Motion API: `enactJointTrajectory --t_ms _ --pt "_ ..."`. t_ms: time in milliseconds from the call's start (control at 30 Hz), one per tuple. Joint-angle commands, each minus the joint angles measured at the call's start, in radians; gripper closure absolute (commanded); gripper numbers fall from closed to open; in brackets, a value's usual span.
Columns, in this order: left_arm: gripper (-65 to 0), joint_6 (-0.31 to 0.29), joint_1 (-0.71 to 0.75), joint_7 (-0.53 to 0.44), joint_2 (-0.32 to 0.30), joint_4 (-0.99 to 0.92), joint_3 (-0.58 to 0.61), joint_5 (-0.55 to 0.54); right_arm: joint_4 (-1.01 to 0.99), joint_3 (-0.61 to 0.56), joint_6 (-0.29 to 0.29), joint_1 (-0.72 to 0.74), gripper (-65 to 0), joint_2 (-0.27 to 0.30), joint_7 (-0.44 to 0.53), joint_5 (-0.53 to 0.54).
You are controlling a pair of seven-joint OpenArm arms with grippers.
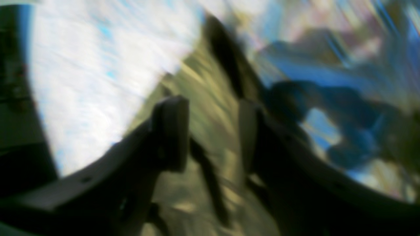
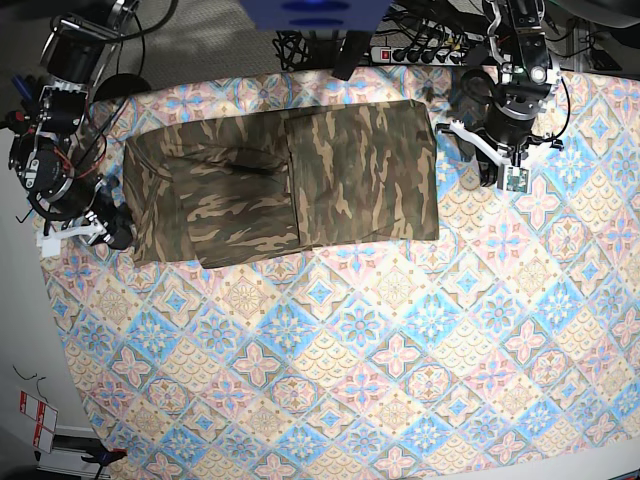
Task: Fold the T-shirt properly
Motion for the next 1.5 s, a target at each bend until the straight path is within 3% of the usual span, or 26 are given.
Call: enactJointTrajectory --t_ms 0,367,600,667,1000,1267,1467 --pt "0.0 0.002 0.002 -0.018 -0.004 0.015 -0.002 -0.003 -0.007 0.018 0.004 0.000 -25.3 0.021 0.006 0.005" --pt "0.0 0.002 0.005 -0.015 -0.004 0.014 -0.002 -0.003 -0.077 0.024 0.004 0.000 -37.5 0.021 -0.049 0.089" --pt "0.0 0.002 0.007 -0.015 -0.004 0.012 -0.002 -0.001 -0.162 0.082 0.006 0.000 -38.2 0.024 -0.048 0.081" --pt "0.0 0.002 0.007 -0.015 -0.004 0.012 -0.002 -0.001 -0.186 0.075 0.006 0.000 -38.2 0.047 -0.048 0.081" --pt "0.0 0.002 0.008 -0.017 -0.004 -0.001 -0.002 -0.001 -0.240 0.030 0.007 0.000 -38.2 0.049 -0.048 0.081" --pt "0.0 0.002 0.008 -0.018 -0.006 -0.021 -0.002 -0.001 -0.229 -0.065 0.138 -0.005 -38.2 0.049 -0.052 0.081" --pt "0.0 0.002 0.008 -0.018 -0.030 -0.023 0.001 -0.001 -0.186 -0.070 0.150 -0.008 -38.2 0.049 -0.056 0.081"
